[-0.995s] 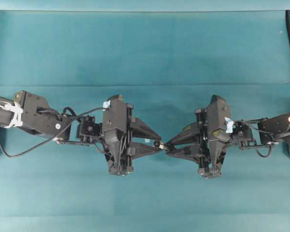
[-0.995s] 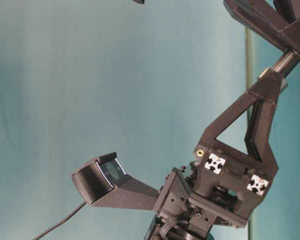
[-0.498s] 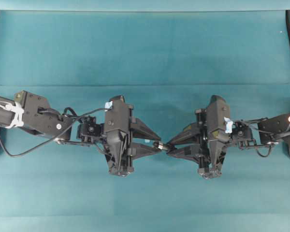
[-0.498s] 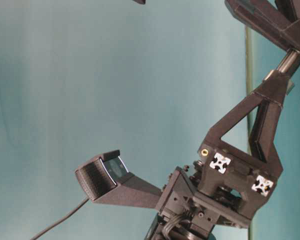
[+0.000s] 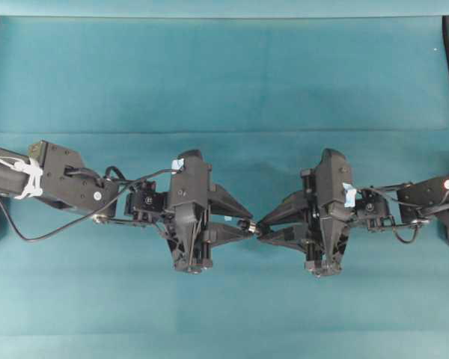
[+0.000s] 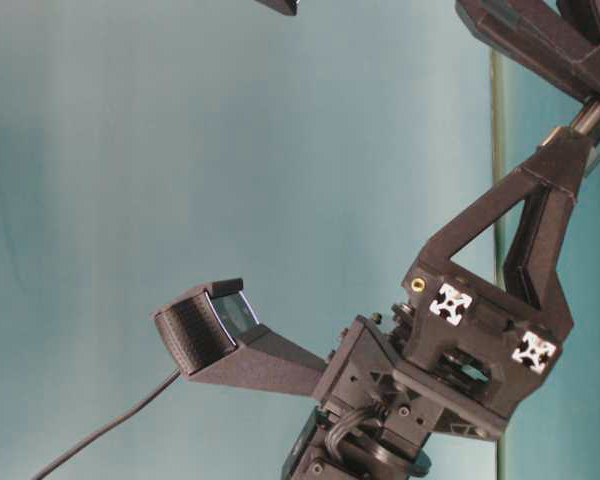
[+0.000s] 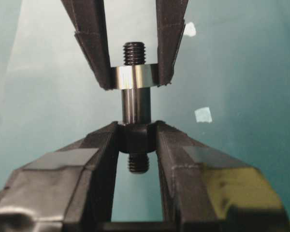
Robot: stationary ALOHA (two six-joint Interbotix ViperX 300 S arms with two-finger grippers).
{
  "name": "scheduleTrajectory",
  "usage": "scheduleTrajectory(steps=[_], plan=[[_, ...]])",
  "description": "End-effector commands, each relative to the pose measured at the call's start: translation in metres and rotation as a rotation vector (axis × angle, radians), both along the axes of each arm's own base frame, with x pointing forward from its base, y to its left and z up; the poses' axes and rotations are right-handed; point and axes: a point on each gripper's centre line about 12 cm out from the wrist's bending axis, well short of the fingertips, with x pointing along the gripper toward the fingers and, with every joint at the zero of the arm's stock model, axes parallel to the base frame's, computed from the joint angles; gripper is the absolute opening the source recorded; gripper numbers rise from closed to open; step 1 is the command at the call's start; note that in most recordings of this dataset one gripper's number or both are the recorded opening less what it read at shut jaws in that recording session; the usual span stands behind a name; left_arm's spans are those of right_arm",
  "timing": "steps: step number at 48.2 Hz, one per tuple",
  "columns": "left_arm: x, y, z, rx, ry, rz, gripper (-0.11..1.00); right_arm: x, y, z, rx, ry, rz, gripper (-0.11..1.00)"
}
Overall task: Insert the washer onto the shaft with both hands.
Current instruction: 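Push the washer with the left gripper down the shaft toward the collar, then open the left gripper and pull it back from the shaft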
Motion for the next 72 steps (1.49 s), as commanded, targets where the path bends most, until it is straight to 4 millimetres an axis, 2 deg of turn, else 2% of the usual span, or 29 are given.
scheduleTrajectory(steps=[1,19,29,72], plan=[[0.004,-0.002,0.008,0.000,-0.026,-0.005,0.35,0.006,0.000,0.008,-0.007,-0.033,0.005,-0.01],[0.009,-0.001,0.004,0.008,0.041,-0.003,0.35,0.007,-0.001,0.009,-0.006,-0.042,0.001,-0.01],[0.014,0.000,0.008,0.007,0.029,0.000,0.35,0.009,-0.001,0.010,-0.010,-0.044,0.003,-0.01],[0.017,0.000,0.010,0.008,0.046,0.003,0.35,0.010,-0.001,0.009,-0.021,-0.040,0.008,-0.01]])
